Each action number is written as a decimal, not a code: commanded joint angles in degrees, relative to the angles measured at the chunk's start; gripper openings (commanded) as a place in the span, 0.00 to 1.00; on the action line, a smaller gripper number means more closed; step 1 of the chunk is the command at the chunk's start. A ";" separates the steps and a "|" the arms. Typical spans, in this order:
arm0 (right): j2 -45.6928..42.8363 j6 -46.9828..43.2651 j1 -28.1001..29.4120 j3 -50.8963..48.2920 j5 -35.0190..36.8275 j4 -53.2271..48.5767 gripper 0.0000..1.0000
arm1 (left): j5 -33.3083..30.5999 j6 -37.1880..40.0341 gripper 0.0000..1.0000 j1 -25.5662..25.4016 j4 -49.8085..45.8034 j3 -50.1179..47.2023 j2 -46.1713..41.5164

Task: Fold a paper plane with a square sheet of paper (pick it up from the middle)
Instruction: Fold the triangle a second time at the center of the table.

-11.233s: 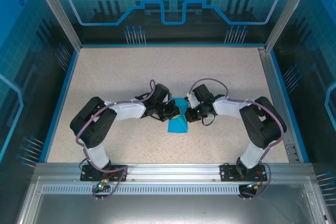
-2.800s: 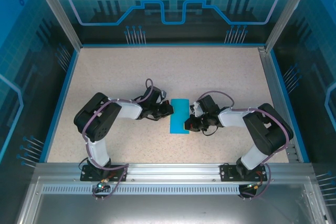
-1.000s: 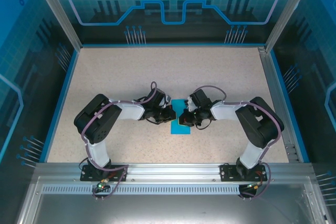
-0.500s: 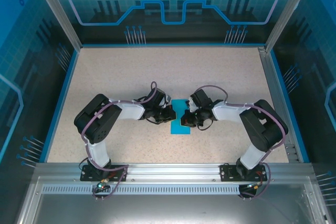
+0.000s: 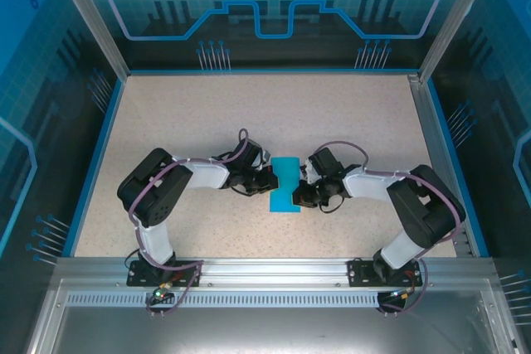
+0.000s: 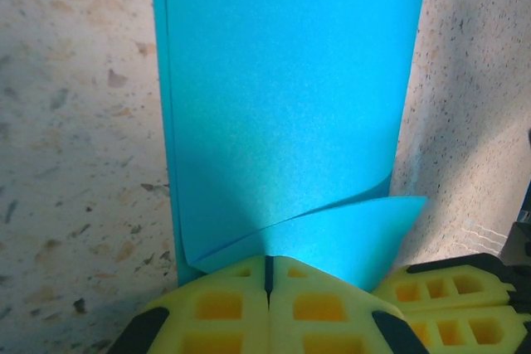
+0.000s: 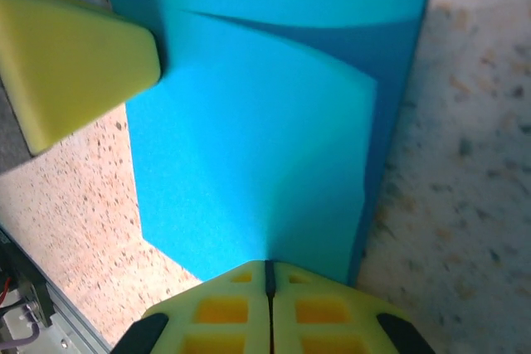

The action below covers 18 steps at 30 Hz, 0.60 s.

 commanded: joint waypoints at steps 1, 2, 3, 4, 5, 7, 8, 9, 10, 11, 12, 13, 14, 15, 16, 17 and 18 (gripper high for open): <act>-0.32 -1.83 -0.68 -1.00 -0.31 -3.37 0.07 | -3.24 0.68 0.00 -0.06 -3.65 0.71 2.22; 0.57 -2.01 -0.84 -1.23 -0.20 -3.60 0.07 | -3.31 0.85 0.00 -0.03 -3.93 0.99 2.34; 1.47 -2.06 -0.91 -1.89 -0.01 -3.45 0.07 | -3.32 0.88 0.00 -0.06 -4.05 1.09 2.35; 2.08 -1.89 -1.01 -2.69 0.00 -2.78 0.07 | -3.32 0.93 0.00 0.02 -4.10 1.17 2.43; 2.42 -1.52 -1.18 -3.64 0.09 -2.00 0.07 | -3.32 0.94 0.00 -0.03 -4.17 1.36 2.51; 2.03 -1.27 -1.47 -4.89 -0.33 -1.29 0.07 | -3.32 1.03 0.00 -0.05 -4.56 1.63 2.57; 1.42 -1.26 -1.60 -5.31 -0.35 -1.31 0.07 | -3.32 1.10 0.00 -0.06 -4.65 1.64 2.52; 0.77 -1.33 -1.57 -5.57 -0.35 -1.44 0.07 | -3.45 1.25 0.00 -0.04 -4.78 1.58 2.38; 0.04 -1.52 -1.75 -5.77 -0.78 -1.68 0.07 | -3.68 1.38 0.00 0.00 -4.97 1.55 2.27; -0.60 -1.69 -1.84 -6.00 -1.10 -1.81 0.07 | -3.84 1.54 0.00 -0.01 -5.28 1.72 2.26; -1.36 -1.69 -1.99 -6.21 -1.21 -2.04 0.07 | -3.86 1.68 0.00 -0.03 -5.60 1.87 2.35; -1.95 -1.71 -2.09 -6.47 -1.50 -2.16 0.07 | -3.84 1.78 0.00 -0.05 -5.79 2.07 2.40; -2.50 -1.86 -2.11 -6.75 -1.89 -2.11 0.07 | -3.81 1.76 0.00 -0.04 -5.81 2.08 2.36; -2.86 -1.88 -2.10 -7.10 -2.10 -2.11 0.08 | -3.84 1.80 0.00 -0.06 -5.89 2.08 2.28; -3.06 -1.88 -2.27 -7.51 -1.97 -2.36 0.08 | -3.94 1.78 0.00 -0.03 -5.96 2.13 2.26; -3.26 -1.88 -2.37 -7.96 -2.01 -2.34 0.08 | -4.02 1.75 0.00 0.01 -5.98 2.16 2.33; -3.37 -1.88 -2.42 -8.50 -2.10 -2.15 0.08 | -4.02 1.77 0.00 -0.01 -5.95 2.24 2.37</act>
